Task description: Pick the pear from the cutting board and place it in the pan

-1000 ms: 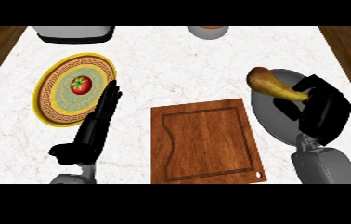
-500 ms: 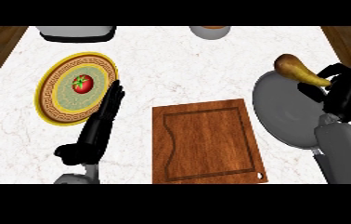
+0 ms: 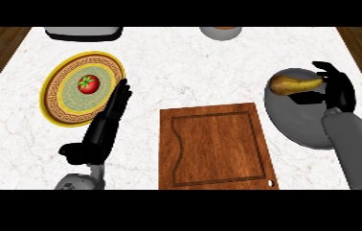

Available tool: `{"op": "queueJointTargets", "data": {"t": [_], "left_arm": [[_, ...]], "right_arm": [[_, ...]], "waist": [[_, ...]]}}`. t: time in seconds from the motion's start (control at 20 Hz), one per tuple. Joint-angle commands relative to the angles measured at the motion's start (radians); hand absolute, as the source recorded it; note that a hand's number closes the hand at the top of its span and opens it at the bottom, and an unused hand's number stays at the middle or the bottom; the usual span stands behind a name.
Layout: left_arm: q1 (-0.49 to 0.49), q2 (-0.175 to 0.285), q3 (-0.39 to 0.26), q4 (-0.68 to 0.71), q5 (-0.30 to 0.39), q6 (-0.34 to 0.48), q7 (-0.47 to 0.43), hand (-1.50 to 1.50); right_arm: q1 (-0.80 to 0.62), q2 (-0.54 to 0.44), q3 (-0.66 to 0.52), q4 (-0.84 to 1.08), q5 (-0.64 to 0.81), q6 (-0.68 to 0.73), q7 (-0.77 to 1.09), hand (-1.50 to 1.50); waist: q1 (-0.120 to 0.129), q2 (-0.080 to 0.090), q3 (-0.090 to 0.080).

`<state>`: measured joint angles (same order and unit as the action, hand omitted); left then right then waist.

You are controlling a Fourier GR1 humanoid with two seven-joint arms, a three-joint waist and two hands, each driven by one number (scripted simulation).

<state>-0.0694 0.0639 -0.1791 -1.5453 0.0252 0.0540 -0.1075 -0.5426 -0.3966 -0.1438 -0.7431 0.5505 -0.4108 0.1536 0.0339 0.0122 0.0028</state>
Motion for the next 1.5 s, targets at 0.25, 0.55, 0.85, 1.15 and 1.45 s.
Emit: {"op": "queueJointTargets", "data": {"t": [0.25, 0.55, 0.85, 1.15, 1.45], "left_arm": [[0.007, -0.003, 0.010, 0.025, -0.006, -0.005, -0.027, 0.00], [0.132, 0.040, 0.027, -0.084, 0.033, -0.044, -0.003, 0.00], [0.068, 0.016, 0.041, -0.028, 0.005, -0.008, -0.003, 0.00], [0.104, 0.016, 0.032, -0.040, -0.013, -0.010, -0.036, 0.00], [0.032, -0.017, 0.036, -0.010, -0.032, 0.012, -0.009, 0.00]], "right_arm": [[-0.113, 0.029, -0.198, 0.154, -0.193, -0.095, -0.368, -1.50], [0.036, 0.026, -0.292, 0.019, -0.363, 0.032, -0.482, -1.50], [0.205, 0.022, -0.321, -0.188, -0.521, 0.296, -0.461, -1.50], [0.453, -0.003, -0.334, -0.367, -0.633, 0.534, -0.529, -1.50], [0.681, 0.030, -0.343, -0.603, -0.661, 0.585, -0.546, -1.50]], "waist": [[-0.011, -0.001, 0.000], [-0.036, -0.016, -0.002], [-0.067, -0.021, -0.004], [-0.055, -0.018, -0.003], [-0.047, -0.014, -0.003]]}}
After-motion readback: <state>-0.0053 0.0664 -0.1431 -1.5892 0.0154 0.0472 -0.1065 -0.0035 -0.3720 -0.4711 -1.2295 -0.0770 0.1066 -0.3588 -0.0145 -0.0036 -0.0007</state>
